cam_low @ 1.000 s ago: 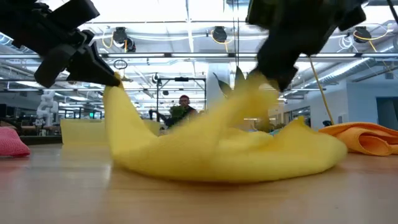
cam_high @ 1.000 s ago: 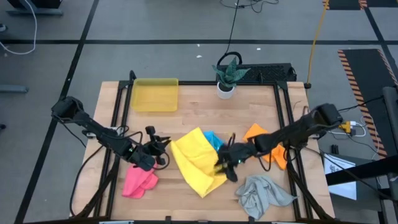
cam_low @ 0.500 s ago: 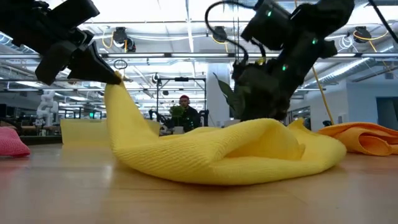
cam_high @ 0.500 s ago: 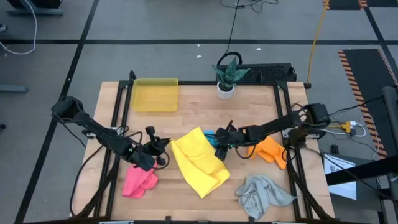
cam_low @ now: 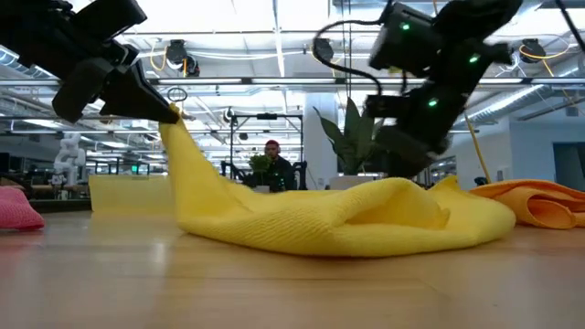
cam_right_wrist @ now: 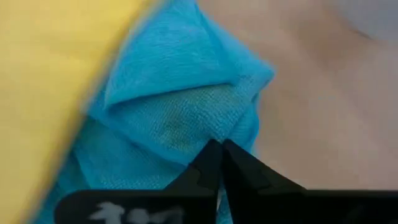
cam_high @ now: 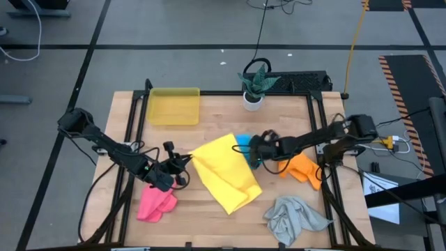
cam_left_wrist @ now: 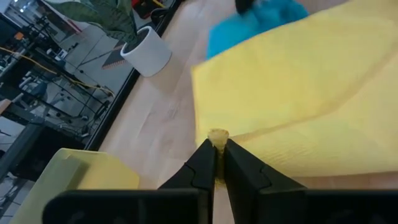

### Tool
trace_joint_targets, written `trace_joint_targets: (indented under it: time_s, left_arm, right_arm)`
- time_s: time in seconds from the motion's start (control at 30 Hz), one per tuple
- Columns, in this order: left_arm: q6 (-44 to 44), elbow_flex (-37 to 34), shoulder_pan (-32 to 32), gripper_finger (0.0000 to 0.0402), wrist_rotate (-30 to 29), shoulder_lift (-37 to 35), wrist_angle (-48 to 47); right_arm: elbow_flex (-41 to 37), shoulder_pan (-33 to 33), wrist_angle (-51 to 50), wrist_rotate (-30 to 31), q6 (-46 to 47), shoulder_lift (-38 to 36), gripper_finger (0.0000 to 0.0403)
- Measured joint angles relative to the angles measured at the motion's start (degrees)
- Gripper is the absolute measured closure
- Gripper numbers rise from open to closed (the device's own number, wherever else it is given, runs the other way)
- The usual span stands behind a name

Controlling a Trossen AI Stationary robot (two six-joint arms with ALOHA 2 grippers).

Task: Fold microfiber towels
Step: Fold the yellow microfiber cloth

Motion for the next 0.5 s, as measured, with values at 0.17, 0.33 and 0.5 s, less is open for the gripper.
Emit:
trace_joint_targets:
  time_s: [0.17,0.33,0.5]
  left_arm:
    - [0.0,0.0,0.0,0.0367,0.1,0.0,0.4]
    - [0.4,0.0,0.0,0.0366,0.1,0.0,1.5]
    - [0.9,0.0,0.5,0.0366,0.1,0.0,2.2]
  right_arm:
    - [0.0,-0.8,-21.2,5.3,13.4,-7.3,0.0399]
    - [0.0,-1.0,-34.5,5.2,21.8,-10.4,0.0401]
    - [0.0,-1.2,-38.7,4.7,23.0,-10.3,0.0373]
